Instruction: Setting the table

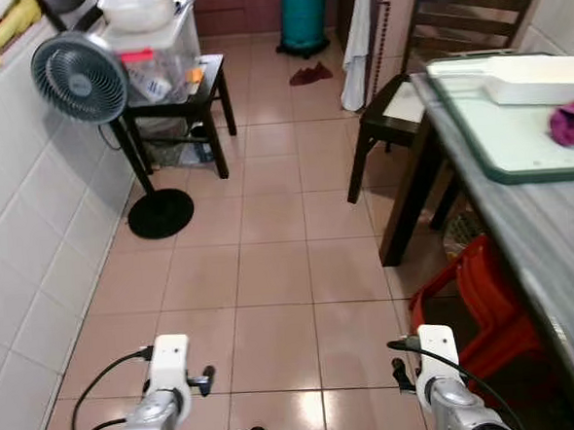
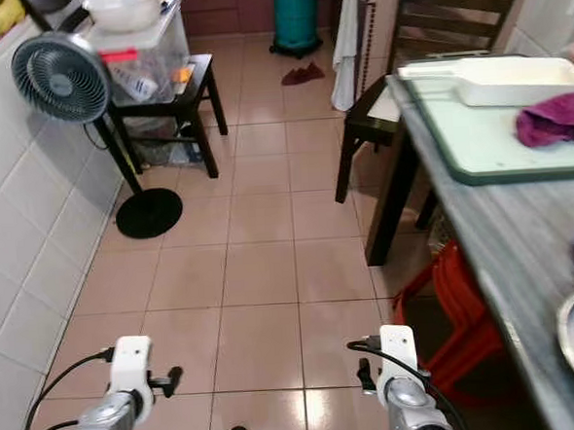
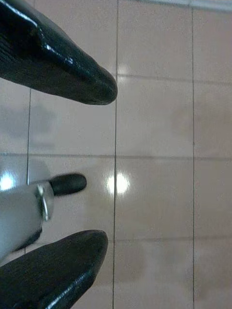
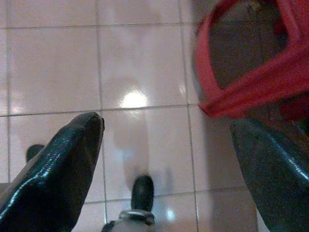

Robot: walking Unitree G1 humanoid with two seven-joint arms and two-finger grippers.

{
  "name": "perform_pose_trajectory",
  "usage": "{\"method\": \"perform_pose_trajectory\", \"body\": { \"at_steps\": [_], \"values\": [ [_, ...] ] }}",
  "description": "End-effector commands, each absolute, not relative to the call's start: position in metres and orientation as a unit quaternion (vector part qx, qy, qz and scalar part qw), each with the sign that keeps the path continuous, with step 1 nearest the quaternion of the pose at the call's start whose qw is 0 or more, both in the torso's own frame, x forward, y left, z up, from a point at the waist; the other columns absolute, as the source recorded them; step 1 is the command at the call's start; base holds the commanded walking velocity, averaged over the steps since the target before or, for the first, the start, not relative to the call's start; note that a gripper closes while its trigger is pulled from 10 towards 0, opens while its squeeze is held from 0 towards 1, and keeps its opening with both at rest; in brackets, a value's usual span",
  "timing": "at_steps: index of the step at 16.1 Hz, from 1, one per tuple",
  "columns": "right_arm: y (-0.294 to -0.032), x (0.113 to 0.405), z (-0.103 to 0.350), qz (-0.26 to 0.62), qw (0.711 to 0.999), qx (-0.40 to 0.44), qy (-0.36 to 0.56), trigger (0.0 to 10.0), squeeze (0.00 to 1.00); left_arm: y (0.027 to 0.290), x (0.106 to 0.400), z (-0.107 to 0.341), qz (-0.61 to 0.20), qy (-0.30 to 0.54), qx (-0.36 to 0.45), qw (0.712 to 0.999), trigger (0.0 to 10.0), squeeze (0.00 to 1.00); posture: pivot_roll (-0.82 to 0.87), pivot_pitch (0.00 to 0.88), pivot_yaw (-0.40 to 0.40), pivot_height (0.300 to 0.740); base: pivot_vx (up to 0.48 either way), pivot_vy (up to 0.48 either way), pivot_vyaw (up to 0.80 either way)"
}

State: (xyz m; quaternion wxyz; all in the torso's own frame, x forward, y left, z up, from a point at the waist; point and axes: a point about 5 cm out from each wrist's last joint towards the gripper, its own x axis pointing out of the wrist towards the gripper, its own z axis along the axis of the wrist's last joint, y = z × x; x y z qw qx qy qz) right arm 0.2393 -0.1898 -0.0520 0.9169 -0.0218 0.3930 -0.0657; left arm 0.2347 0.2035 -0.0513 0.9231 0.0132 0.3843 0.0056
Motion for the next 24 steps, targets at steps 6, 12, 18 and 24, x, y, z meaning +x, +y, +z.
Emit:
{"method": "perform_pose_trajectory", "body": {
  "at_steps": [6,12,18,24],
  "values": [
    [-0.182,0.229,-0.060,-0.026,0.912,-0.039,0.408,10.0,0.00,0.212,0.221,-0.059,0.025,0.408,0.016,0.913,10.0,0.00,-0.07,0.127,0.042,0.740,0.000,0.294,0.00],
    [-0.186,0.227,-0.060,-0.028,0.911,-0.069,0.406,10.0,0.00,0.216,0.216,-0.062,0.025,0.417,0.030,0.908,10.0,0.00,-0.07,0.127,0.043,0.740,0.000,0.300,0.00],
    [-0.183,0.224,-0.062,0.003,0.909,-0.078,0.410,10.0,0.00,0.218,0.208,-0.066,0.018,0.431,0.051,0.901,10.0,0.00,-0.07,0.119,0.041,0.740,0.000,0.307,0.00],
    [-0.181,0.224,-0.063,0.010,0.909,-0.085,0.408,10.0,0.00,0.219,0.205,-0.068,0.018,0.436,0.055,0.898,10.0,0.00,-0.07,0.119,0.043,0.740,0.000,0.335,0.34]
  ]
}}
